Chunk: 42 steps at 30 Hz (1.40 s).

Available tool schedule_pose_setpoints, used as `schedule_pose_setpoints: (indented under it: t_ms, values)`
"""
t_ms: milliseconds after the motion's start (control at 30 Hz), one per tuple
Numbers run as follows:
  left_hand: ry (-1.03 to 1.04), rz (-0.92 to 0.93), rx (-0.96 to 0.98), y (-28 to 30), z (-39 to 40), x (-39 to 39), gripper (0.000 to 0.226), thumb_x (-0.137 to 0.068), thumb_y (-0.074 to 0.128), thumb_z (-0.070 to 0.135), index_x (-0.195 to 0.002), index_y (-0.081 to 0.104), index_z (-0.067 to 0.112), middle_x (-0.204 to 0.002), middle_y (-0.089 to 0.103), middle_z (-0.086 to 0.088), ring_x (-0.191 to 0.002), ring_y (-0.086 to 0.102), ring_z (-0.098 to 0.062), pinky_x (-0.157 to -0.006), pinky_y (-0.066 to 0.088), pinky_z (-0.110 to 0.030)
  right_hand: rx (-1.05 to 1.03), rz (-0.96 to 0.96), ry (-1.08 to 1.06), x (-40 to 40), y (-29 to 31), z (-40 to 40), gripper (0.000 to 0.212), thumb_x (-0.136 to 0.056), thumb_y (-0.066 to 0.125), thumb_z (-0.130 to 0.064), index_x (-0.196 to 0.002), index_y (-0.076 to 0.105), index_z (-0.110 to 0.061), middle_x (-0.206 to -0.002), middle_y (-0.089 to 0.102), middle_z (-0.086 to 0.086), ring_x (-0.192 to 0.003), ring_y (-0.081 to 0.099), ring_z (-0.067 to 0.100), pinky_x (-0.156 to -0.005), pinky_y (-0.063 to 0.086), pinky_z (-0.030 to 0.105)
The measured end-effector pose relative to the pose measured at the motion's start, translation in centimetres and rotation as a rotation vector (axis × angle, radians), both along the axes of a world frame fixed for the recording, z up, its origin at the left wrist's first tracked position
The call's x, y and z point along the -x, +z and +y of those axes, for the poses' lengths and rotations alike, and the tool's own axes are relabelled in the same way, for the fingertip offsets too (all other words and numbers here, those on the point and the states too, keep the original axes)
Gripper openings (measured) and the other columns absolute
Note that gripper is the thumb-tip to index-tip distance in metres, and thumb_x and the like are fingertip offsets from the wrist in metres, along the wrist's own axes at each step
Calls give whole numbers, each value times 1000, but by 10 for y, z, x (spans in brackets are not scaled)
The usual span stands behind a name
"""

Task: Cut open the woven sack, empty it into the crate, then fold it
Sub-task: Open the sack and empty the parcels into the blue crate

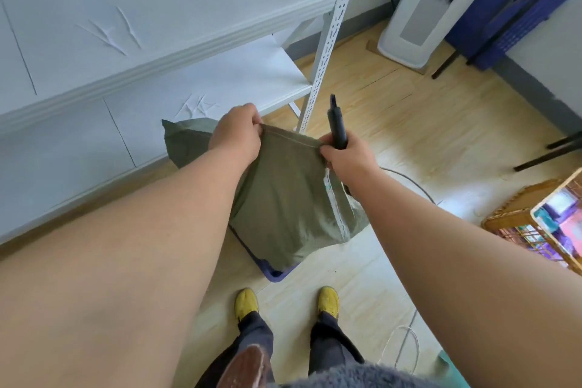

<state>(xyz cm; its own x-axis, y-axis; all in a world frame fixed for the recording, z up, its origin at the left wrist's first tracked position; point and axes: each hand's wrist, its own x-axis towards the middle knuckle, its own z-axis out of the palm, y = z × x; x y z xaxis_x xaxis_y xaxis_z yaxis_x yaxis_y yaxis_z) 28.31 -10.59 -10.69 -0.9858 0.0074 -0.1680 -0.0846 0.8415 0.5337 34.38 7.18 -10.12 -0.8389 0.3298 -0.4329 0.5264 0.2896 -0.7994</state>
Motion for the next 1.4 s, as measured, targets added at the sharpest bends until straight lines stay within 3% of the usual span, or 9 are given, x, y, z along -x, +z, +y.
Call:
schedule_pose_setpoints:
  t_ms: [133, 267, 433, 567, 867, 1033, 1100, 1267, 1400]
  values:
    - [-22, 251, -218, 40, 18, 11, 15, -98, 43, 16, -102, 57, 15, -107, 60, -1, -90, 54, -19, -78, 43, -32, 22, 121, -151, 3, 17, -3, 10, -91, 58, -22, -86, 58, -31, -74, 58, -4, -69, 56, 18, -67, 49, 34]
    - [-133, 114, 13, 40, 15, 10, 14, -99, 39, 18, -101, 53, 20, -105, 63, -4, -87, 53, -25, -71, 42, -35, -78, 62, -71, -2, 31, -6, 6, -91, 60, -23, -93, 57, -27, -80, 60, -2, -82, 61, 25, -80, 52, 41]
    - [-42, 334, -56, 74, 14, 12, 16, -101, 41, 20, -106, 54, 13, -106, 58, -2, -91, 51, -23, -72, 33, -32, -95, 209, -173, 8, 65, -5, 7, -92, 58, -19, -96, 56, -25, -79, 57, -8, -77, 57, 17, -74, 50, 33]
    - [-123, 143, 63, 73, 13, 1, 17, -100, 40, 22, -107, 54, 17, -109, 60, -6, -87, 50, -24, -72, 42, -36, -91, 121, -128, 2, 68, -4, 9, -93, 57, -16, -99, 60, -22, -84, 60, -2, -78, 57, 20, -65, 47, 30]
    - [19, -9, -397, 97, 15, 17, 9, -91, 55, 23, -92, 65, 23, -96, 66, -2, -92, 66, -25, -82, 58, -42, 418, 87, -22, 11, 79, -21, 44, -86, 60, 9, -122, 60, -14, -78, 57, 6, -70, 56, 23, -83, 53, 36]
    - [-107, -307, -723, 86, 14, 6, 13, -96, 54, 10, -100, 65, 15, -94, 67, -3, -83, 66, -18, -75, 59, -30, 345, -18, -85, 7, 54, -42, 20, -83, 70, 0, -75, 55, -10, -57, 48, 5, -46, 43, 13, -49, 41, 24]
    - [-107, -213, -617, 78, 1, 15, 34, -94, 43, -2, -115, 63, 16, -112, 66, -3, -97, 64, -19, -82, 54, -26, 274, -21, -107, 10, 49, -38, 21, -86, 66, -2, -72, 53, -11, -58, 46, 6, -48, 41, 14, -52, 39, 26]
    - [-565, -59, 274, 56, -13, 23, 84, -81, 40, -10, -147, 31, 42, -158, 23, 9, -147, 14, -21, -117, 15, -38, 249, -39, -18, 10, 52, -32, 7, -87, 63, -4, -92, 61, -8, -73, 54, 10, -56, 44, 16, -56, 41, 27]
    - [-700, -362, 463, 35, -3, 19, 66, -77, 74, 38, -135, 44, 41, -150, 38, 3, -147, 15, -26, -116, 2, -58, 314, -15, -82, 13, 51, -27, 13, -86, 63, -1, -83, 58, -13, -72, 54, 9, -61, 48, 18, -64, 43, 31]
